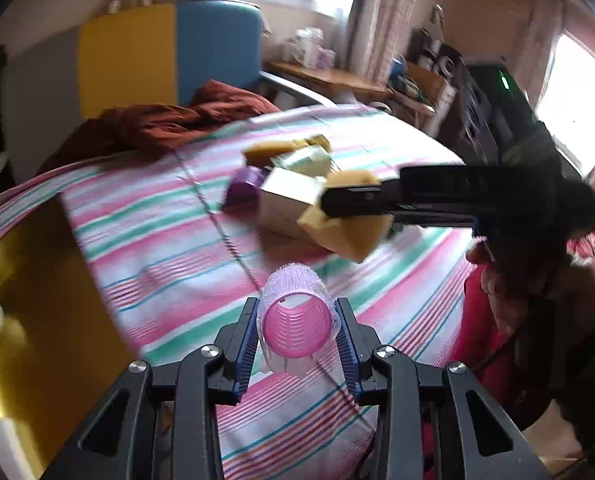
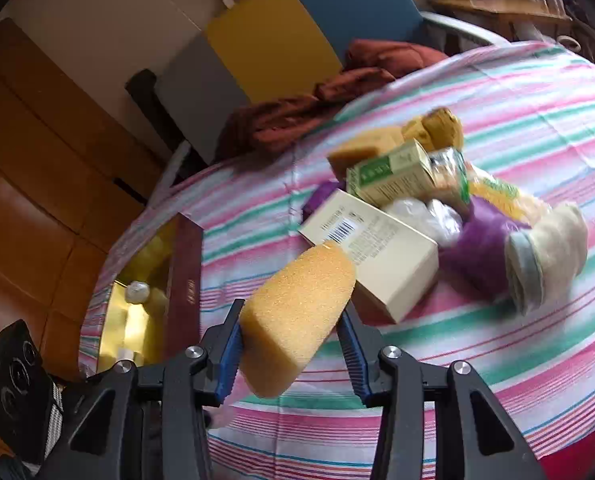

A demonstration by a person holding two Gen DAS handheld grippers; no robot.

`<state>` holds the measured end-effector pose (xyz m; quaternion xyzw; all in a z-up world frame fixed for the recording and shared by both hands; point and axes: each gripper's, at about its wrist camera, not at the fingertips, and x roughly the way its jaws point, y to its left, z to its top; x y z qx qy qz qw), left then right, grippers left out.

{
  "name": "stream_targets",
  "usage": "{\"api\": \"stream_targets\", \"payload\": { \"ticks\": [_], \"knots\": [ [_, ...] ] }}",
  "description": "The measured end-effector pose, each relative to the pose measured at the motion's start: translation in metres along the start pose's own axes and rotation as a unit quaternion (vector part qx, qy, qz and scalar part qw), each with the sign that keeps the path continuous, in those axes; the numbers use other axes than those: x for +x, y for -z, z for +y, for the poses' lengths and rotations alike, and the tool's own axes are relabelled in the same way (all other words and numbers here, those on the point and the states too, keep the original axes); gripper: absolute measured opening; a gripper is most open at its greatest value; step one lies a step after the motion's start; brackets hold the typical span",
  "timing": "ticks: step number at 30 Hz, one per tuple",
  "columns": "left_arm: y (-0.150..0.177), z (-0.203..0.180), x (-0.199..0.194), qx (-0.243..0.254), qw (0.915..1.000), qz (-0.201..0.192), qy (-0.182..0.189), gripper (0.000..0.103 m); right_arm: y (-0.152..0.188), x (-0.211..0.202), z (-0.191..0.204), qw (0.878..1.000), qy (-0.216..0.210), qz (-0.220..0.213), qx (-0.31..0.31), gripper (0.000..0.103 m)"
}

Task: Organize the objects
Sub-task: 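Carry sponge and pink curler into gold tray and open both grippers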

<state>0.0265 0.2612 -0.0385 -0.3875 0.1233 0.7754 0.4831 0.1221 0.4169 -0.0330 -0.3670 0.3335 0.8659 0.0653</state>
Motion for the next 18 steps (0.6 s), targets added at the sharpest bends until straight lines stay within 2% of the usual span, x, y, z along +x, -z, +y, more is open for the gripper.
{"api": "stream_targets", "payload": {
  "ticks": [5, 11, 14, 18],
  "knots": [
    [0.004, 0.03, -0.041, -0.04, 0.9978, -0.034, -0.04, 0.037, 0.0, -0.004, 0.017, 1.0, -0.009, -0.008, -0.02, 0.045],
    [0.021, 0.083, -0.088, -0.103, 0.9868, -0.069, -0.105, 0.037, -0.009, 0.004, 0.075, 0.996, -0.03, -0.001, -0.079, 0.045],
    [0.034, 0.115, -0.106, -0.134, 0.9777, -0.076, -0.142, 0.037, -0.009, 0.021, 0.109, 0.993, -0.035, 0.018, -0.115, 0.045],
    [0.052, 0.159, -0.124, -0.179, 0.9608, -0.08, -0.196, 0.037, -0.005, 0.053, 0.153, 0.986, -0.031, 0.055, -0.158, 0.046]
  ]
}}
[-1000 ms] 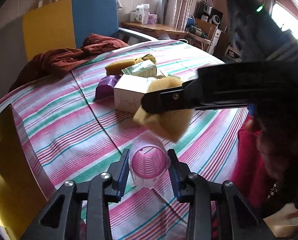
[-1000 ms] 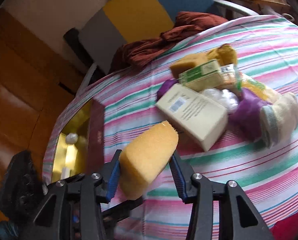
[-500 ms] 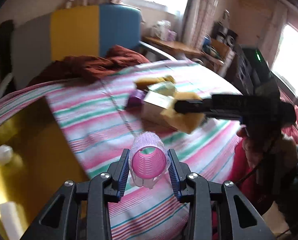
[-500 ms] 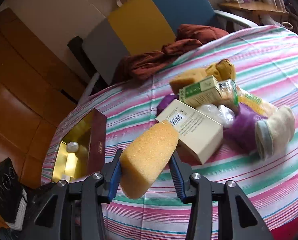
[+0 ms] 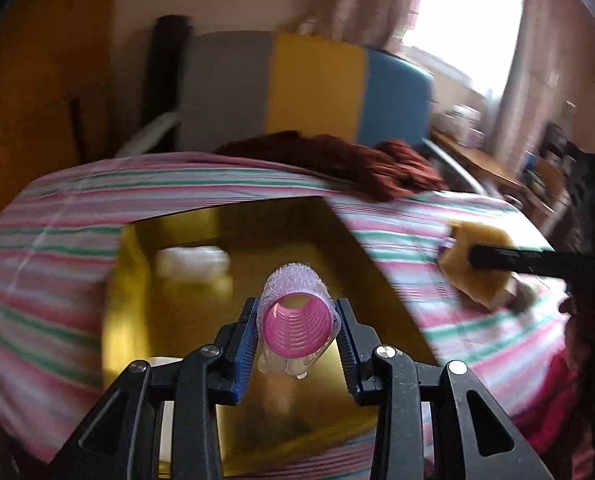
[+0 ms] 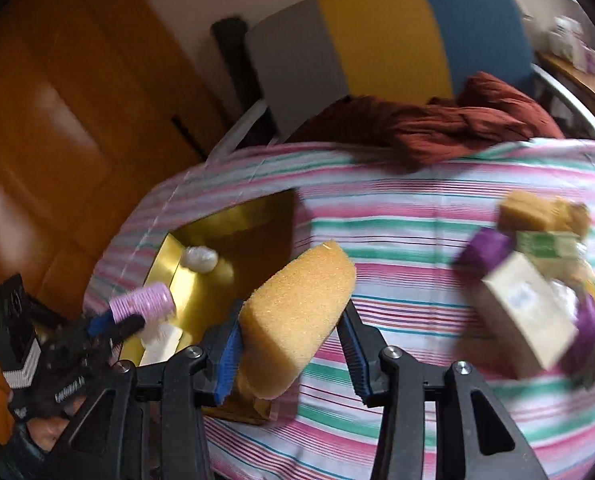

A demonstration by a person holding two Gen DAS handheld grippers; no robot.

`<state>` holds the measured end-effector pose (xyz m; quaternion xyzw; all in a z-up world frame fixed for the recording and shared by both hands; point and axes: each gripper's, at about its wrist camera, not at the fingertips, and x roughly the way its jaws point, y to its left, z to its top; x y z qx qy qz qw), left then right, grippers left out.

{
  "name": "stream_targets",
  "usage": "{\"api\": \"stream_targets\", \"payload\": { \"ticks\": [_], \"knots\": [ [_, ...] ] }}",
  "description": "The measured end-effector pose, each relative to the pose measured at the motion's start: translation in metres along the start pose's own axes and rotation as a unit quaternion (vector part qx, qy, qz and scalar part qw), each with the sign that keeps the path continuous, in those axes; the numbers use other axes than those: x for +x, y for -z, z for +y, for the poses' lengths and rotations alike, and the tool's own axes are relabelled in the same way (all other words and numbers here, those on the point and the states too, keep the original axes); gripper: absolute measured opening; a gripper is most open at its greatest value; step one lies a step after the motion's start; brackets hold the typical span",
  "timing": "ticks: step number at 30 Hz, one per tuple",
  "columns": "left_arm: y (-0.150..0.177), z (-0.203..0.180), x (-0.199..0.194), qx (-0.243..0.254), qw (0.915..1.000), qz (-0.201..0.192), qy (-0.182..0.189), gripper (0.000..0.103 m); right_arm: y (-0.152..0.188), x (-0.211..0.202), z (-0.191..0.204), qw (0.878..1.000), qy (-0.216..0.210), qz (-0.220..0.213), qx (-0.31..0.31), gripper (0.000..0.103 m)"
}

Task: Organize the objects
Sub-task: 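Carry sponge and pink curler into gold tray and open both grippers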

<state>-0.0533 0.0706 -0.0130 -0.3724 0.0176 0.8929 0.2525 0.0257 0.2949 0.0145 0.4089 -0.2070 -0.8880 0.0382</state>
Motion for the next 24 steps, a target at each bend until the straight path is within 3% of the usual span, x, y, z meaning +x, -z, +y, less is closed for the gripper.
{"api": "stream_targets", "payload": {
  "ticks": [7, 9, 11, 13, 14, 15, 21, 24],
  "knots": [
    [0.004, 0.067, 0.004, -0.05, 0.994, 0.004, -0.097, 0.038, -0.008, 0.064, 0.059, 0.995, 0.025, 0.063, -0.073, 0.052],
    [0.007, 0.081, 0.004, -0.068, 0.9908, 0.011, -0.116, 0.047, -0.004, 0.077, 0.068, 0.992, 0.047, 0.081, -0.088, 0.055],
    [0.01, 0.087, 0.0, -0.078, 0.9894, 0.002, -0.122, 0.07, 0.002, 0.085, 0.073, 0.989, 0.064, 0.091, -0.094, 0.059],
    [0.012, 0.087, -0.006, -0.079, 0.9876, -0.012, -0.135, 0.084, 0.007, 0.084, 0.076, 0.99, 0.054, 0.092, -0.093, 0.071],
    [0.013, 0.086, -0.01, -0.076, 0.9868, -0.019, -0.141, 0.086, 0.01, 0.082, 0.078, 0.99, 0.048, 0.092, -0.092, 0.079],
    [0.012, 0.085, -0.011, -0.074, 0.9865, -0.021, -0.145, 0.086, 0.011, 0.082, 0.08, 0.991, 0.045, 0.091, -0.091, 0.08],
    [0.011, 0.074, -0.023, -0.077, 0.9871, -0.036, -0.136, 0.094, 0.021, 0.07, 0.092, 0.992, 0.046, 0.075, -0.088, 0.08],
    [0.01, 0.069, -0.029, -0.084, 0.9871, -0.041, -0.13, 0.097, 0.026, 0.062, 0.097, 0.991, 0.067, 0.057, -0.097, 0.08]
  ]
}}
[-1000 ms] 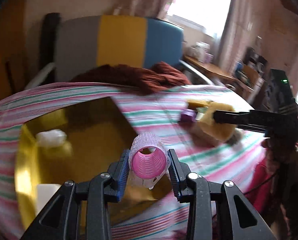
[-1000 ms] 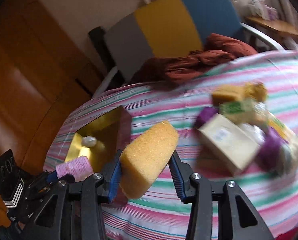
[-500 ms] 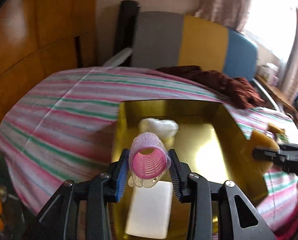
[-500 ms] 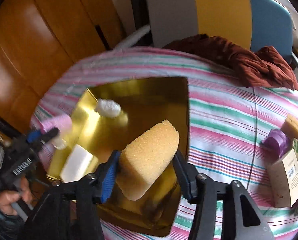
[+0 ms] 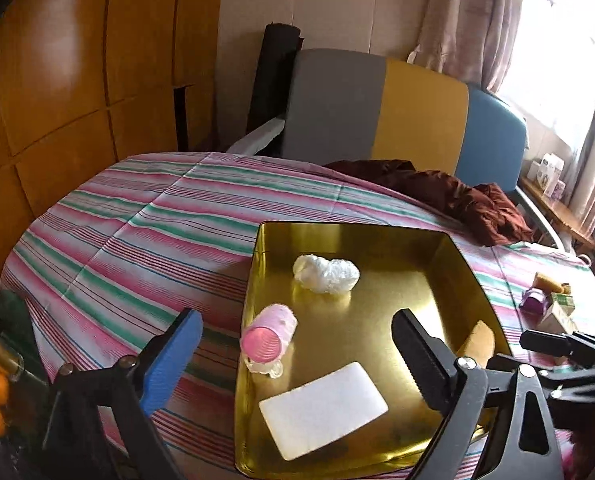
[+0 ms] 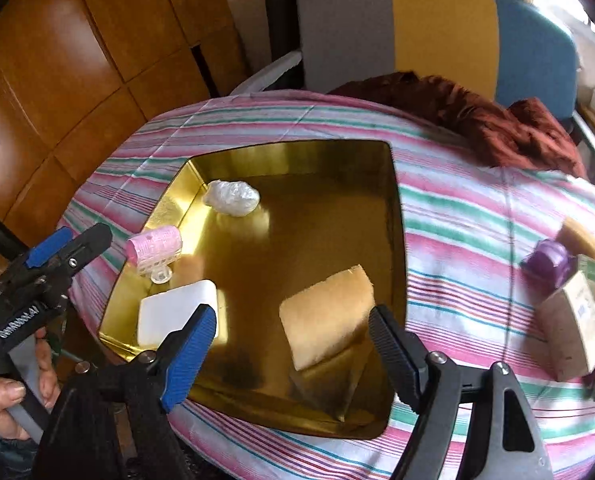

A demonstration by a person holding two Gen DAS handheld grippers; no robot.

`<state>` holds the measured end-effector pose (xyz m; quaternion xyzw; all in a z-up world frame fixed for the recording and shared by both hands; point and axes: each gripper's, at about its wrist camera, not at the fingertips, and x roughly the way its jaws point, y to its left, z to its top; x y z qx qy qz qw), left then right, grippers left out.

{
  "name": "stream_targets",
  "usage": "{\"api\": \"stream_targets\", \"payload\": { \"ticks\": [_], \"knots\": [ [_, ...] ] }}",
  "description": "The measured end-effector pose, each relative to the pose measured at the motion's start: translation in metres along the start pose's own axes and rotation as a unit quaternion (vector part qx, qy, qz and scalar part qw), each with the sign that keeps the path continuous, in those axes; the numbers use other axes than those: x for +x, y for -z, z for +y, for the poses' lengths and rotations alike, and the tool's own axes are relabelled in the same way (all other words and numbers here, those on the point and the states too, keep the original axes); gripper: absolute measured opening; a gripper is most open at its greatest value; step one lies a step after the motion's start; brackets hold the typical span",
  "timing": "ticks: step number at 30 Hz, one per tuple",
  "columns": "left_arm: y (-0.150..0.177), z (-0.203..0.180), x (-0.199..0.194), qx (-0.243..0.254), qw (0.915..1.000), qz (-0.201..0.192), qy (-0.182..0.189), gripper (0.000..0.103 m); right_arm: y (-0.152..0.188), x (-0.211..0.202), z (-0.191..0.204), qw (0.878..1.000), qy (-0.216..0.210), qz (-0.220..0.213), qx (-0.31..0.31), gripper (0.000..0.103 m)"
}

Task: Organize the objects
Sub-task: 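Carry sponge and pink curler into gold tray and open both grippers, then move left gripper to cream box in pile while right gripper returns to pile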

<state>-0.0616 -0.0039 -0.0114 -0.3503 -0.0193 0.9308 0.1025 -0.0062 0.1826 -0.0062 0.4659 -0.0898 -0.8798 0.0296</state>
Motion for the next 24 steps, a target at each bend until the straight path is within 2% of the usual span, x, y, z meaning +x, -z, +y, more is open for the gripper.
{"api": "stream_targets", "payload": {
  "ticks": [13, 24],
  "knots": [
    [0.012, -0.02, -0.013, 0.004, 0.9998, 0.013, 0.011, 0.098, 0.011, -0.031, 0.009, 0.994, 0.068, -0.085, -0.024, 0.08],
    [0.021, -0.04, -0.019, 0.029, 0.9996, 0.007, 0.005, 0.098, 0.016, -0.039, -0.004, 0.99, 0.088, -0.108, -0.006, 0.082]
  ]
}}
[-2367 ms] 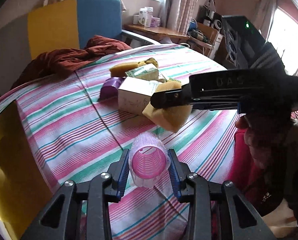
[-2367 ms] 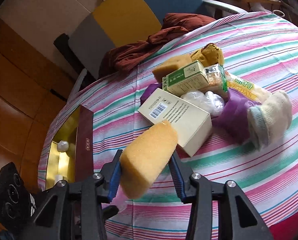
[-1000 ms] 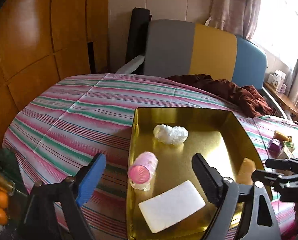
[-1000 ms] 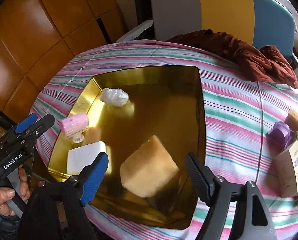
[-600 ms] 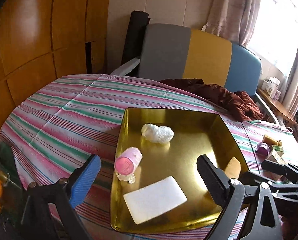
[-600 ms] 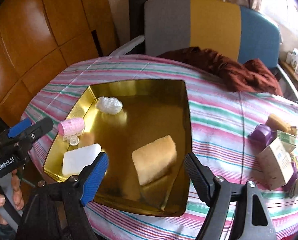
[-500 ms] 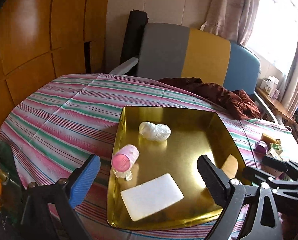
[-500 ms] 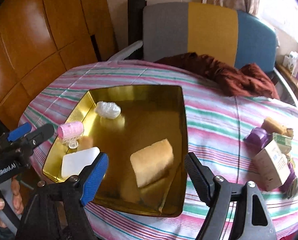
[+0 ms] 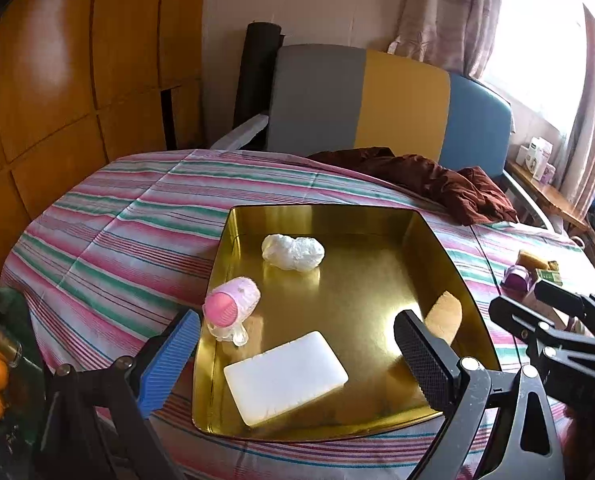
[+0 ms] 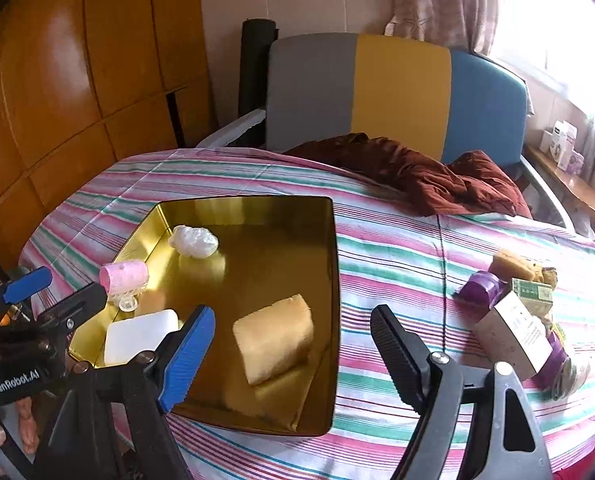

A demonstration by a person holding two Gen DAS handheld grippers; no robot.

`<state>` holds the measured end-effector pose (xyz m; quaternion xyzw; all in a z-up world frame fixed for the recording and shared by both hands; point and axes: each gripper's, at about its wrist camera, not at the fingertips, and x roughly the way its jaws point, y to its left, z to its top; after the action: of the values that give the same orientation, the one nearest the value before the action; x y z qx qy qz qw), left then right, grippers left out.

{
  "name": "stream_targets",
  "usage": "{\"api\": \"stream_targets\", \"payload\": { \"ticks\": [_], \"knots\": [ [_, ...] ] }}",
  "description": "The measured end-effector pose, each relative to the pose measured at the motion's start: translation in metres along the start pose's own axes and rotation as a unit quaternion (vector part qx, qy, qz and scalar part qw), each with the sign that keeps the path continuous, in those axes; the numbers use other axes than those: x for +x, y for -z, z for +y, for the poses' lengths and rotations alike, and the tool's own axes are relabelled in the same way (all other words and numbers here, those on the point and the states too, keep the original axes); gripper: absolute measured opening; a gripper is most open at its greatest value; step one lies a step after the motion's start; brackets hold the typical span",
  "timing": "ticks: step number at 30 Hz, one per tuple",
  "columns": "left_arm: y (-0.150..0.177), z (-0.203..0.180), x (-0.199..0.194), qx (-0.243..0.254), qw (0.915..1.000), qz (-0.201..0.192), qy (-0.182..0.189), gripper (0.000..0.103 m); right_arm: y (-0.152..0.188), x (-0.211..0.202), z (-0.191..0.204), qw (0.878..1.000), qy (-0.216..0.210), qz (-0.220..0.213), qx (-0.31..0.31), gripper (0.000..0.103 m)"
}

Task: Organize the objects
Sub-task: 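Move left gripper to cream box in pile while right gripper returns to pile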

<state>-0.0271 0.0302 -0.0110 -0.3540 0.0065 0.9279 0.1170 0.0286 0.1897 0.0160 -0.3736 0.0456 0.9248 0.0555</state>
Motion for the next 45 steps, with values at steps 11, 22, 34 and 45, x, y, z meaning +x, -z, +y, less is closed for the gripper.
{"api": "stream_targets", "payload": {
  "ticks": [11, 22, 34, 45],
  "knots": [
    [0.009, -0.023, 0.002, 0.024, 0.9991, 0.019, 0.029, 0.098, 0.01, 0.0, -0.029, 0.999, 0.019, 0.01, 0.031, 0.082],
    [0.013, -0.041, 0.004, 0.043, 0.9971, 0.033, 0.053, 0.098, 0.022, -0.004, -0.069, 0.997, 0.045, 0.018, 0.066, 0.082],
    [-0.004, -0.085, -0.003, 0.079, 0.9904, 0.027, 0.11, 0.098, 0.048, -0.037, -0.204, 0.971, 0.127, 0.031, 0.199, 0.082],
    [-0.026, -0.18, 0.006, 0.139, 0.9685, 0.056, 0.199, 0.098, 0.085, -0.068, -0.326, 0.907, 0.193, -0.014, 0.374, 0.082]
  ]
}}
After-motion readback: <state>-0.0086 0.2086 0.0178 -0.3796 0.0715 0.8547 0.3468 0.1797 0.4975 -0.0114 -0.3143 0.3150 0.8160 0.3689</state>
